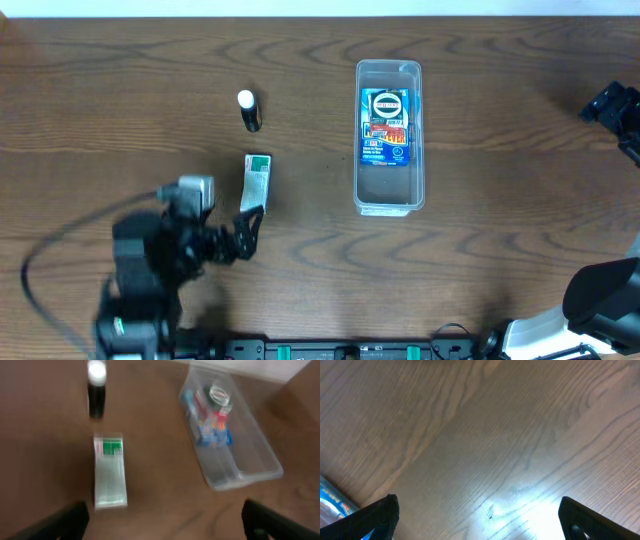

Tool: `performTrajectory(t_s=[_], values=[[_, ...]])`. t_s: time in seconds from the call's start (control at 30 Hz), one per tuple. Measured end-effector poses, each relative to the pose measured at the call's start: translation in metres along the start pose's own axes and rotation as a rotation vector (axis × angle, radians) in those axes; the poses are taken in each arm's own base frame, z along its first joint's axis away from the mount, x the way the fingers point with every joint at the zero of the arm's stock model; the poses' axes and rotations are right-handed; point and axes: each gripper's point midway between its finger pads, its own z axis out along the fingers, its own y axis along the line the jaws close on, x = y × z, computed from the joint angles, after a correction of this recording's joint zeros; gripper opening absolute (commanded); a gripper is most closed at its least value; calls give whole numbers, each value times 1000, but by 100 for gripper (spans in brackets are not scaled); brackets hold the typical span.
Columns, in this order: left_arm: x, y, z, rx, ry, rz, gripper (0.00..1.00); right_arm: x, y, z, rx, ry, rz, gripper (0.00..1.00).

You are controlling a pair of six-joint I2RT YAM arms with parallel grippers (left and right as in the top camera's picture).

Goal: Pack container
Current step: 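Reach the left gripper over the white-green Panadol box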

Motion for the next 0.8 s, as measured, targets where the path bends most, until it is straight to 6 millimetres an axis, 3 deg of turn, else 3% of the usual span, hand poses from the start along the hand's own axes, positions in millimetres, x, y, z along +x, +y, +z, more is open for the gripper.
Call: performTrajectory(t_s=[0.17, 0.47, 0.63, 0.8], values=[[-9, 8, 20, -27, 283, -103, 98, 0, 0, 0, -2, 2, 0, 99], [-18, 23, 52, -136, 407, -125, 98, 0, 0, 0, -2, 2, 0, 99], [-8, 27, 64, -230, 461, -48, 98, 0, 0, 0, -2, 2, 0, 99], [10, 46, 84, -338, 549, -16, 98, 0, 0, 0, -2, 2, 0, 99]])
